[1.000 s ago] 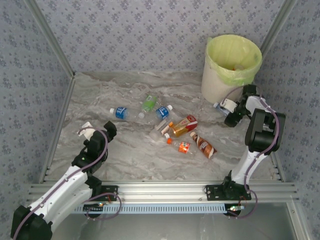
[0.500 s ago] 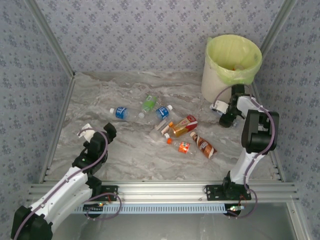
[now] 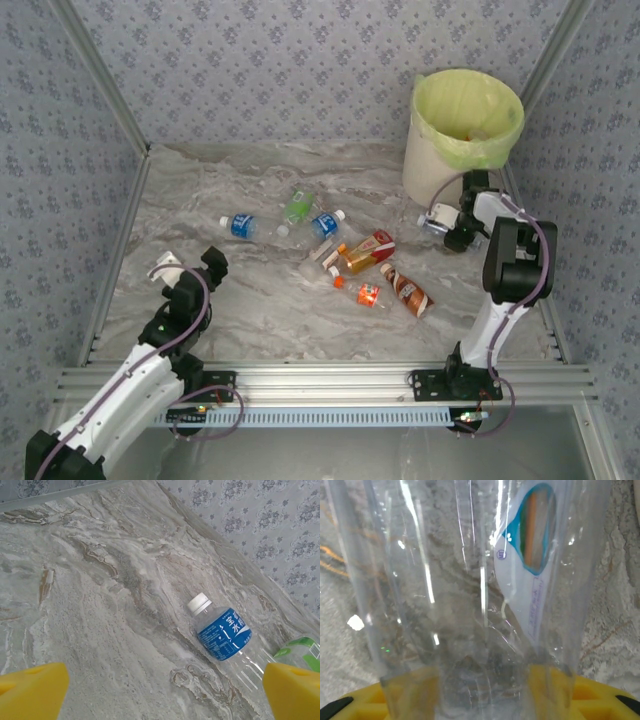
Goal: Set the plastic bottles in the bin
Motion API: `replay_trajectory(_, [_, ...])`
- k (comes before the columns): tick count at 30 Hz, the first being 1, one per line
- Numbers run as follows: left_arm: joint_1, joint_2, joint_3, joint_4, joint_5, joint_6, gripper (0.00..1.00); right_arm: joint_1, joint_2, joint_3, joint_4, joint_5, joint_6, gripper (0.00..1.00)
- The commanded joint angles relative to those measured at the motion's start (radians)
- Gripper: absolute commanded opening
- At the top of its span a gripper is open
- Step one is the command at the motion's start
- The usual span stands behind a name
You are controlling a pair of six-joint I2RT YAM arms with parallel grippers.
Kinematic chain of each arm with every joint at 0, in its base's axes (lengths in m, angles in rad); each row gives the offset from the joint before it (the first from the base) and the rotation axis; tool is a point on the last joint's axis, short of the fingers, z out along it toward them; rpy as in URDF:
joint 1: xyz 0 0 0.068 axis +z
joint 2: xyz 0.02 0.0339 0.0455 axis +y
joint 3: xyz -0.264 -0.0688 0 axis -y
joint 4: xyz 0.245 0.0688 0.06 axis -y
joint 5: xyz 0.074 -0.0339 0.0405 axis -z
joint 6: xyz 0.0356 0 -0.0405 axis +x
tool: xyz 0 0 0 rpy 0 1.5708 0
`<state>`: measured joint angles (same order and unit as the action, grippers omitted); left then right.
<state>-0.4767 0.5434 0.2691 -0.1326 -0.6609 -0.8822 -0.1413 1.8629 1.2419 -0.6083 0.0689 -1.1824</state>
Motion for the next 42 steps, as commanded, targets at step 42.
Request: replay_trajectory(42, [0.047, 0.395, 0.215, 0.121, 0.227, -0.005, 0.99, 0.134, -0.568, 0.182, 0.333, -0.343, 0.965, 0.4])
